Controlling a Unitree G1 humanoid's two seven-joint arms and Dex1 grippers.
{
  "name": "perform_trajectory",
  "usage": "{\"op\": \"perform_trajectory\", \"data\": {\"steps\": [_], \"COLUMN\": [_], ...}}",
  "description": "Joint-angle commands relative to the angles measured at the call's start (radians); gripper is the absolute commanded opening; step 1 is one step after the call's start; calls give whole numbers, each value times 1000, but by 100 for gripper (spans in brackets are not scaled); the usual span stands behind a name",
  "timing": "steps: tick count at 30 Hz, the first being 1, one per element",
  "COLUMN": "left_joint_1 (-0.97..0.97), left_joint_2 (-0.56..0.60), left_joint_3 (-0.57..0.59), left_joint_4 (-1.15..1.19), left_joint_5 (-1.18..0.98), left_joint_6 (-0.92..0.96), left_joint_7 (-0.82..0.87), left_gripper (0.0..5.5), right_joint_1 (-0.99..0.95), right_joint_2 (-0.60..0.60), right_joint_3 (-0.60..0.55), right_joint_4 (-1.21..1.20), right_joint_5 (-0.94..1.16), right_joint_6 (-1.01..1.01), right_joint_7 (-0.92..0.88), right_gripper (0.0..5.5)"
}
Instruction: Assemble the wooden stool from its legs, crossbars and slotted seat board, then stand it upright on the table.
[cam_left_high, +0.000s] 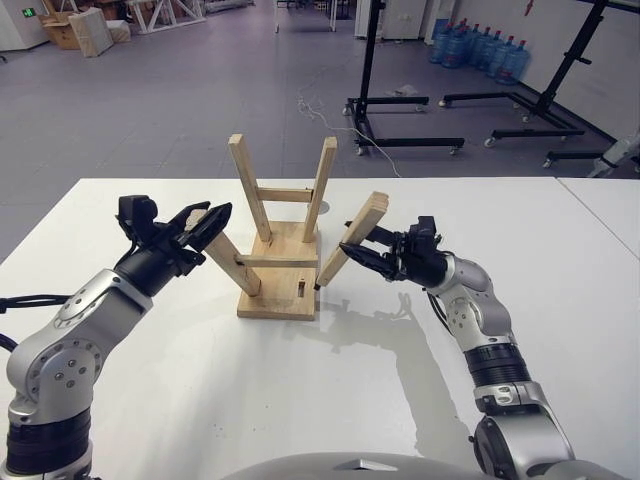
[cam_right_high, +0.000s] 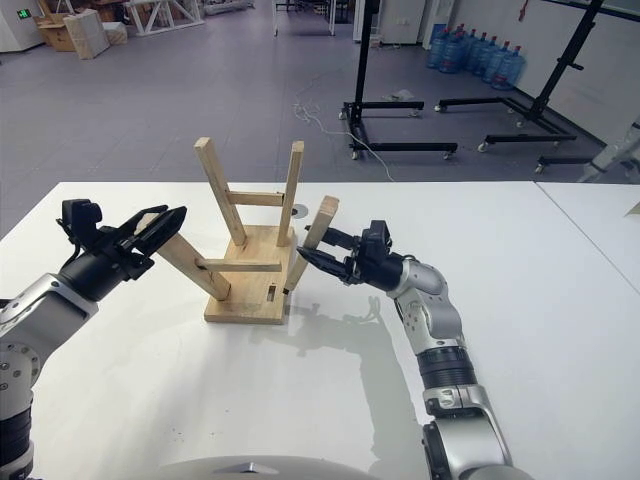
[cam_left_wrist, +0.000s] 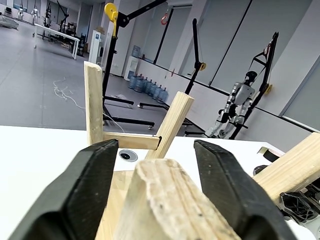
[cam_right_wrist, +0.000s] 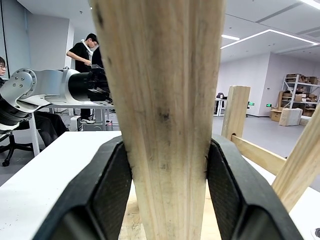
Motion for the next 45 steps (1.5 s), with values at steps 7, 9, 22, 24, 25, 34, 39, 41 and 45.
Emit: {"op": "perform_trajectory", "data": {"steps": [7, 9, 22, 24, 25, 34, 39, 41, 45], "left_joint_1": [-46, -54, -71, -43, -28, 114, 154, 152, 142], "left_joint_2": [17, 19, 25, 22, 16, -57, -94, -99, -108], "left_joint_3": [1, -2, -13, -5, -2, -28, -63, -76, -99], "left_joint_4": [39, 43, -54, -93, -116, -276, -332, -338, -348], "left_joint_5": [-14, -14, -8, -10, -13, 29, 76, 89, 98], "left_joint_6": [56, 64, 111, 114, 114, 78, 58, 54, 49], "left_joint_7": [-10, -13, 50, 76, 92, 229, 288, 299, 321], "left_gripper": [148, 130, 116, 114, 114, 108, 107, 107, 107], "right_joint_1": [5, 12, 325, 386, 402, 389, 377, 371, 346], "right_joint_2": [28, 32, 61, 63, 55, -84, -155, -175, -186], "right_joint_3": [23, 22, 65, 79, 80, 44, 30, 29, 33], "right_joint_4": [-13, 4, -375, -442, -462, -534, -504, -487, -466], "right_joint_5": [-27, -35, -56, -14, -3, 112, 148, 153, 164], "right_joint_6": [-34, -49, -63, -11, 8, 194, 266, 281, 301], "right_joint_7": [-20, -20, -222, -256, -263, -237, -184, -163, -147], "right_gripper": [205, 205, 205, 205, 205, 205, 205, 205, 205]}}
